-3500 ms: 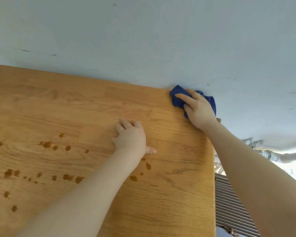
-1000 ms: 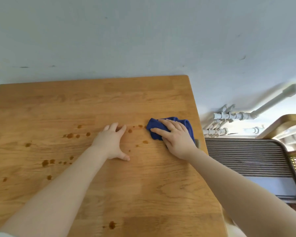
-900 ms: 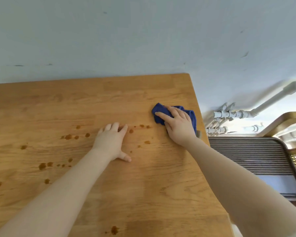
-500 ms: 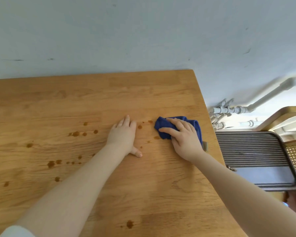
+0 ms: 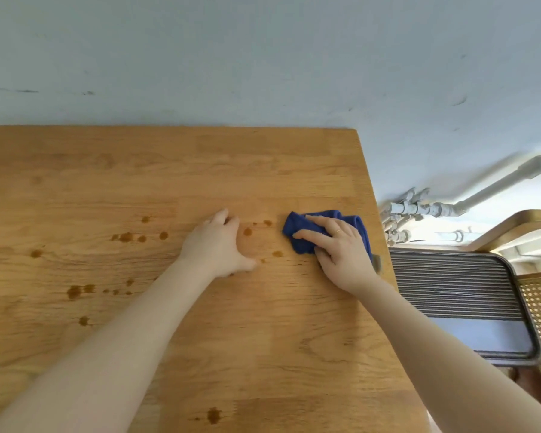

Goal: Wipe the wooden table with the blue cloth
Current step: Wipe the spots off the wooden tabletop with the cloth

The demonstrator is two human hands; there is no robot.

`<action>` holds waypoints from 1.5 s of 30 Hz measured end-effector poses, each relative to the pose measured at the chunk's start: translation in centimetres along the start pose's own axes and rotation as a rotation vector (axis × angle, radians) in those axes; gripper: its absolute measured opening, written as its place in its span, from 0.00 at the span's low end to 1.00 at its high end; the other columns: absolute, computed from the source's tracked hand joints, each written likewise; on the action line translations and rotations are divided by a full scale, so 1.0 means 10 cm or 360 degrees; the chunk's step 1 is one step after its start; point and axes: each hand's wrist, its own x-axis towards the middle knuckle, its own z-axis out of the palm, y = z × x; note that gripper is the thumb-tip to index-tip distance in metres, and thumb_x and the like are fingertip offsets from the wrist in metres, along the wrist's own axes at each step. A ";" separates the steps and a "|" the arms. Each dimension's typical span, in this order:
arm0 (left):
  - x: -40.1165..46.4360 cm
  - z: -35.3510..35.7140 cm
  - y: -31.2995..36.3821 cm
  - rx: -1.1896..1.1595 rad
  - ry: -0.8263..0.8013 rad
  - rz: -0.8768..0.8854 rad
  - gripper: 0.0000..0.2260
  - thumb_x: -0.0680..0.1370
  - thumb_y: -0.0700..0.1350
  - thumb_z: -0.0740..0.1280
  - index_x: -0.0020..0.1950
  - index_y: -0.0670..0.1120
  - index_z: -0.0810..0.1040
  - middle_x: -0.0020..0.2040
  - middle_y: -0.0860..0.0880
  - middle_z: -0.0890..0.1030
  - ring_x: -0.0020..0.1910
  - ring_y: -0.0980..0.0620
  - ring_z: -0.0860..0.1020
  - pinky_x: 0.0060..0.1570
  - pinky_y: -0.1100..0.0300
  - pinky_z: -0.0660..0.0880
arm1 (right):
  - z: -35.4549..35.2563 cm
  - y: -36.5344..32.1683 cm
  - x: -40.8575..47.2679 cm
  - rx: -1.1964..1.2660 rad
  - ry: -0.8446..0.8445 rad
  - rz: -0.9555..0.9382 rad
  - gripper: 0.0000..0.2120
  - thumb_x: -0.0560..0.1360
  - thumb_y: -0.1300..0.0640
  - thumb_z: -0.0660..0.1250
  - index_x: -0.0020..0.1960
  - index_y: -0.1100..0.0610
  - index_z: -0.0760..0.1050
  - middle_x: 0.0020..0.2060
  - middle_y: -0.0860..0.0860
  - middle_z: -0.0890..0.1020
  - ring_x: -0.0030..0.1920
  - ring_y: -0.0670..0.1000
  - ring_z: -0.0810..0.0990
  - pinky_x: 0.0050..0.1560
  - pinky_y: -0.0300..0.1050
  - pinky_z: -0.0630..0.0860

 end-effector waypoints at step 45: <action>0.08 0.06 0.19 0.0039 -0.0064 0.0039 0.61 0.60 0.69 0.71 0.76 0.46 0.35 0.76 0.48 0.33 0.75 0.52 0.37 0.74 0.53 0.37 | 0.03 0.01 0.59 -0.0110 0.0025 0.0136 0.21 0.75 0.59 0.54 0.64 0.48 0.73 0.68 0.57 0.69 0.67 0.61 0.66 0.66 0.58 0.62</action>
